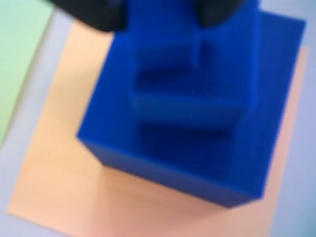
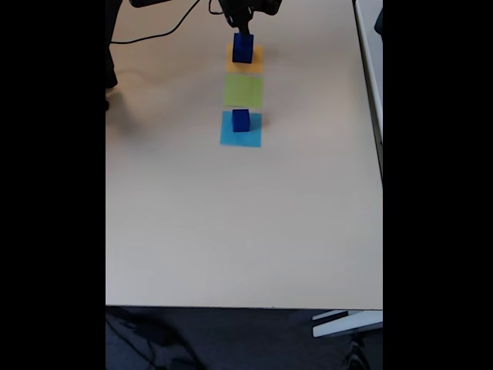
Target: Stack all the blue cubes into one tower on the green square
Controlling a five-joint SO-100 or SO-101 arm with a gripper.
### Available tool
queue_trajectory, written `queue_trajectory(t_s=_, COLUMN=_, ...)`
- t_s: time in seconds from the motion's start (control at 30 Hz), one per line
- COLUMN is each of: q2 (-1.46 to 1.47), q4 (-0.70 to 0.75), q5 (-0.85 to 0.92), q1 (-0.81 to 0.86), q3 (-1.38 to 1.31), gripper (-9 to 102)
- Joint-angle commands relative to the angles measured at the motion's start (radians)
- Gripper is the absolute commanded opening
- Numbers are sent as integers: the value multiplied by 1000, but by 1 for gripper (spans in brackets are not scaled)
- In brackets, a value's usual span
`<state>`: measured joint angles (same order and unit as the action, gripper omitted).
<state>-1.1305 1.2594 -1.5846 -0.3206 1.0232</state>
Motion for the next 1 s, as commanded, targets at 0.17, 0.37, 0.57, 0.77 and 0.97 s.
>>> queue_trajectory(t_s=0.17, q2=-20, q4=2, q5=15, q1=15, q3=-66, gripper=0)
queue_trajectory(t_s=0.37, q2=-38, q4=3, q5=28, q1=23, q3=-71, gripper=0)
queue_trajectory(t_s=0.57, q2=-60, q4=8, q5=35, q1=44, q3=-89, gripper=0)
queue_trajectory(t_s=0.77, q2=-78, q4=9, q5=49, q1=72, q3=-84, gripper=0)
queue_trajectory(t_s=0.97, q2=-129, q4=-55, q5=55, q1=118, q3=37, gripper=0)
